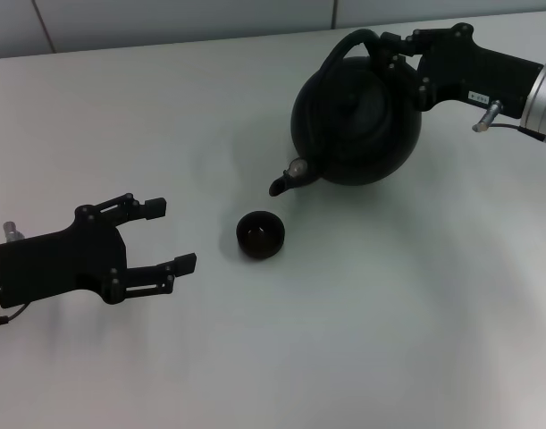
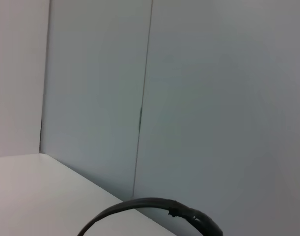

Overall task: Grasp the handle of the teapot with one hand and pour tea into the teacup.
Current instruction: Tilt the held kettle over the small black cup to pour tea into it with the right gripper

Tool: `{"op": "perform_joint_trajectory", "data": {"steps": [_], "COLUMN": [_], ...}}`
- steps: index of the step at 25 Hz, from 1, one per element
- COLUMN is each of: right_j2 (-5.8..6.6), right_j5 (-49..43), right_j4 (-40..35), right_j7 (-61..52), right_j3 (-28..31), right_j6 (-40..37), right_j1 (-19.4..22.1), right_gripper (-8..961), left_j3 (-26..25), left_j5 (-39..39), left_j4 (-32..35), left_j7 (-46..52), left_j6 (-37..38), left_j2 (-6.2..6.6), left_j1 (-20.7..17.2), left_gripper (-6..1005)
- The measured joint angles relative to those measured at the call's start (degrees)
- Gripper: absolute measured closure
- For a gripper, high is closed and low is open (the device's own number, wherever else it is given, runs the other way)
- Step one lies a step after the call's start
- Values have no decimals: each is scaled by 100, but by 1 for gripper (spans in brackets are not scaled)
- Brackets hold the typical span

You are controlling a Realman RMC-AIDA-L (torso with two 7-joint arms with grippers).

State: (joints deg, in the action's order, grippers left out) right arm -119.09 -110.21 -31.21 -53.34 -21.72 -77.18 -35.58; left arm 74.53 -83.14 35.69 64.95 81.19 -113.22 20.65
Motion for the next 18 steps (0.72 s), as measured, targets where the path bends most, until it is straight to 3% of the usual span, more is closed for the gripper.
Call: {"op": "perform_joint_trajectory", "data": {"steps": [18], "right_j2": [-14], "right_j5": [1], "right_j4": [-120], "right_j7": [-150], "right_j3": [-380], "right_j6": [-34], "right_j1": [-18], "right_gripper": [821], "left_j3": [-8], "left_j5": [0], "left_j4": [-19], "left_j7": [25], "left_j6": [1], "left_j2": [46], "left_j1": [1], "left_gripper": [129]}}
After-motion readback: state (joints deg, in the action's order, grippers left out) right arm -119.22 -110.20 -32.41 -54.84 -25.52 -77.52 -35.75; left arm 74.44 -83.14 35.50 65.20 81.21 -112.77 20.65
